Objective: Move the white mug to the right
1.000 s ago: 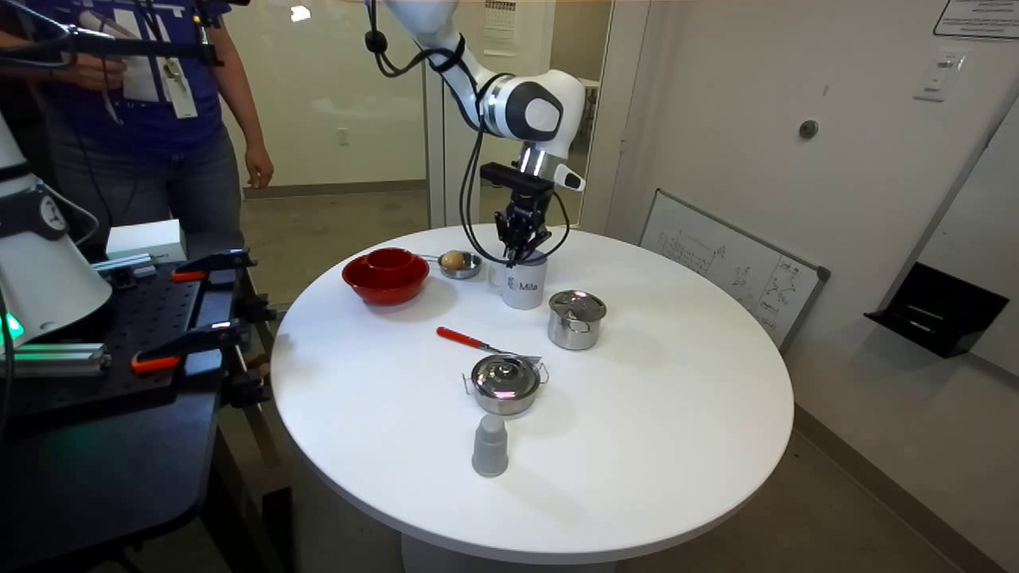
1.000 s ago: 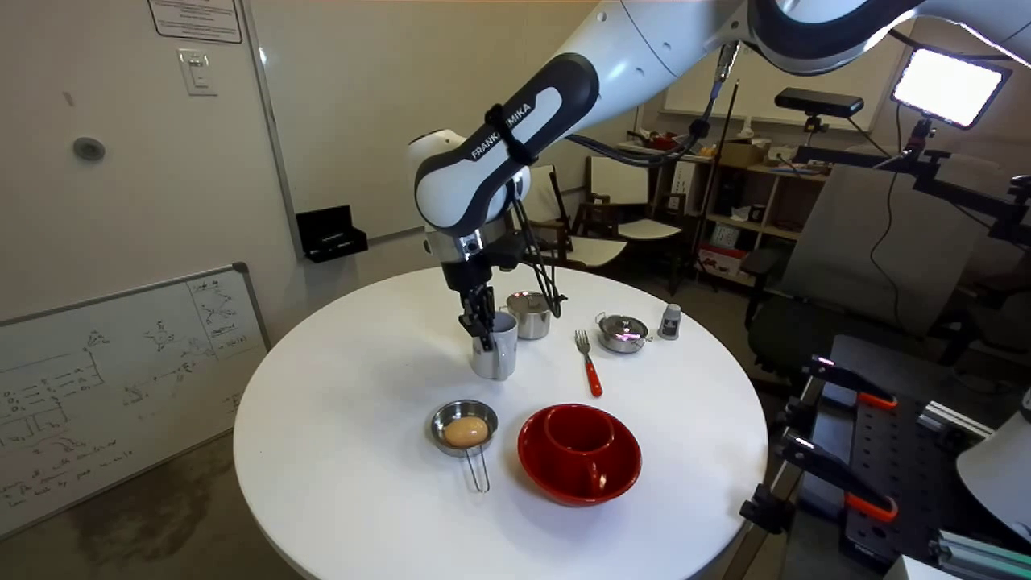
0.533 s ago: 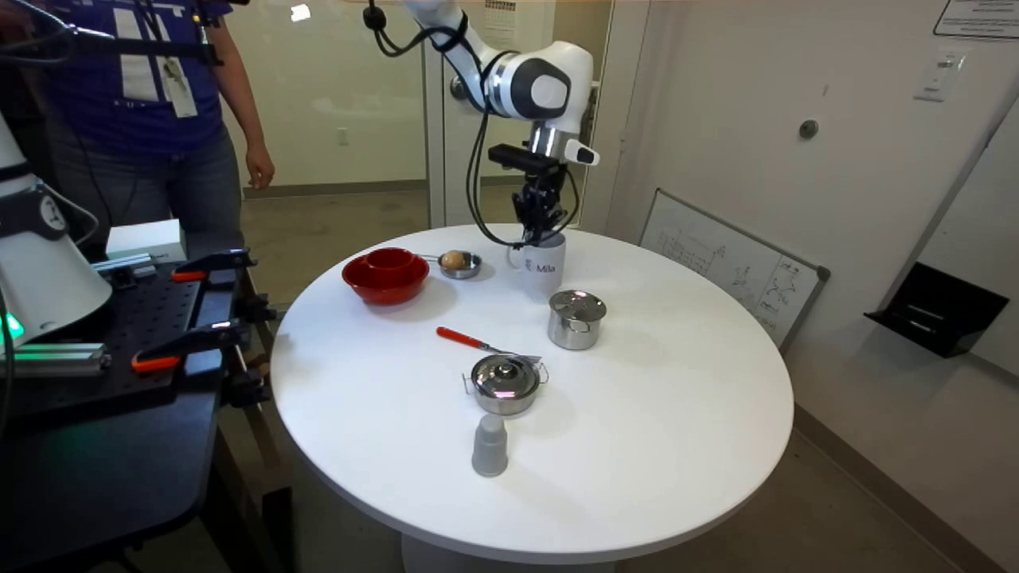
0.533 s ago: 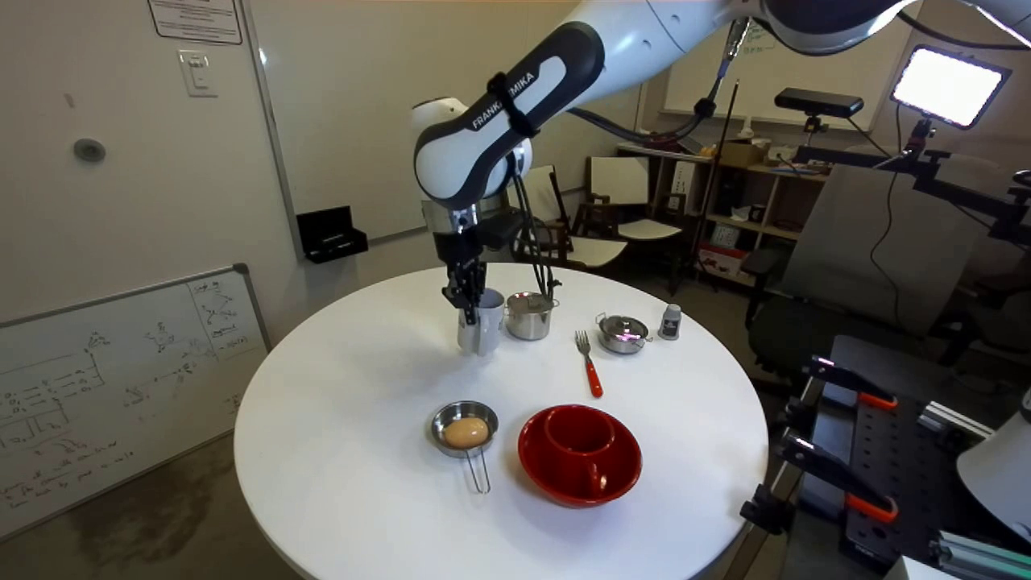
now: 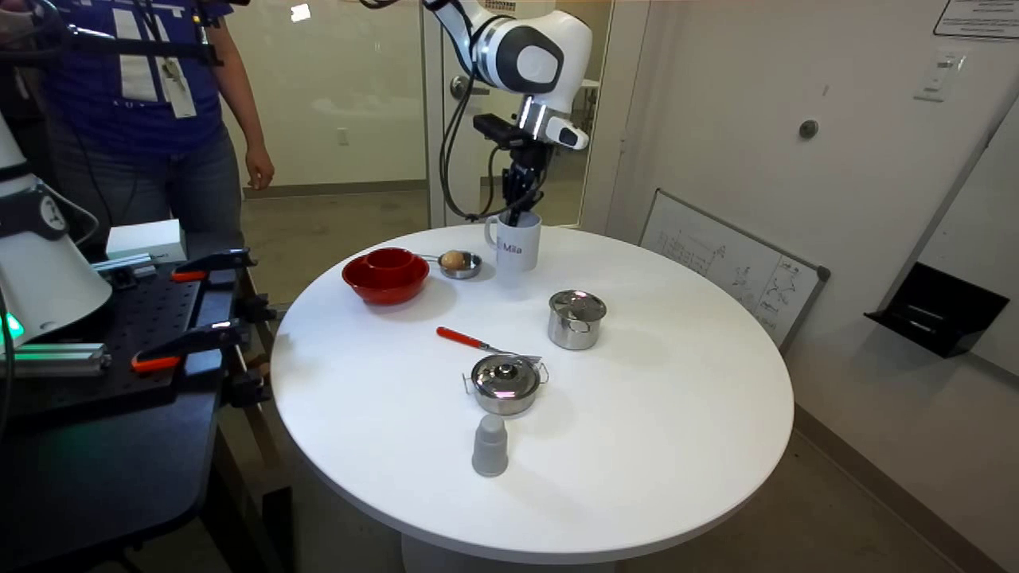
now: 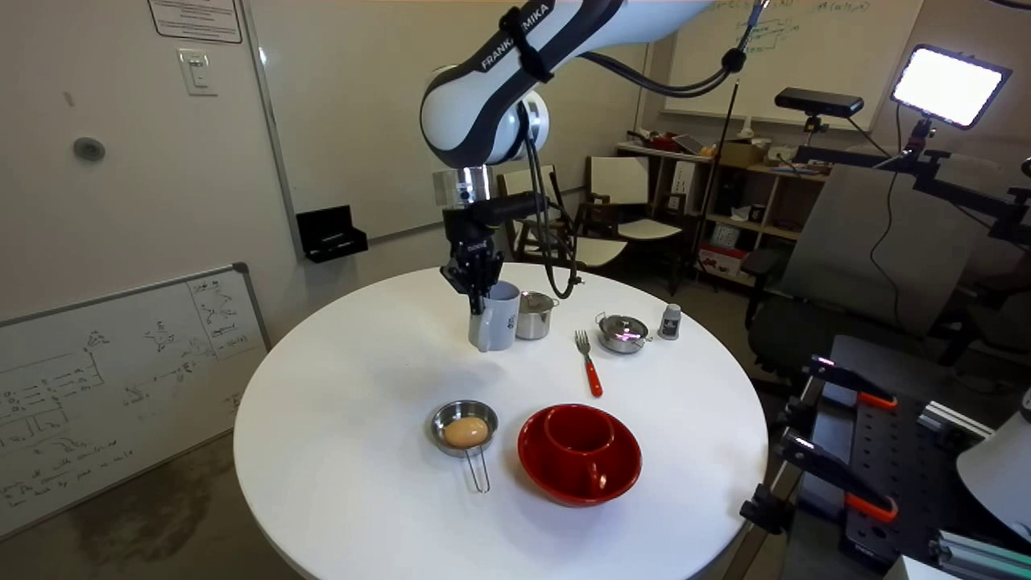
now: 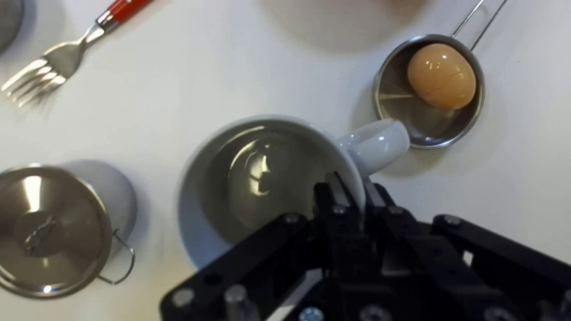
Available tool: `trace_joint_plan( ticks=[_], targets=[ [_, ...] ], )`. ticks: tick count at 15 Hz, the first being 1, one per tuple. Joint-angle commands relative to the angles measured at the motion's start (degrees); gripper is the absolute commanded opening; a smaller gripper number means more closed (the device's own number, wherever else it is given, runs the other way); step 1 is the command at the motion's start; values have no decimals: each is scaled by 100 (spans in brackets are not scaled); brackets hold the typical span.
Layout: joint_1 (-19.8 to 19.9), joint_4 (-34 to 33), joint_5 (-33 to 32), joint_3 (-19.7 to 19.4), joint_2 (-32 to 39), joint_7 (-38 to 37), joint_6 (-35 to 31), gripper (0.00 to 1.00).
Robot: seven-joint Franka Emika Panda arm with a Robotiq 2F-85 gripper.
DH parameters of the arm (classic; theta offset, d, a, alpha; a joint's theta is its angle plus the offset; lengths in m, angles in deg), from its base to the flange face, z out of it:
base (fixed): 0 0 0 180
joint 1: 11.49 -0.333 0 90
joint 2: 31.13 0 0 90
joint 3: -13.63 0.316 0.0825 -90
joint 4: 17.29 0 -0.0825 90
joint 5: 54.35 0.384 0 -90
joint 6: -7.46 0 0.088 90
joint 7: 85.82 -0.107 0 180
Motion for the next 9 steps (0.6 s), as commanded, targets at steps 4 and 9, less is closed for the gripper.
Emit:
trace_joint_plan(
  ticks=[4,9],
  targets=[
    [77,1715,839,-166,-770,-1226,-995,8],
    [69,2549,1218,-352,-1079,-1877,-1413,7]
  ],
)
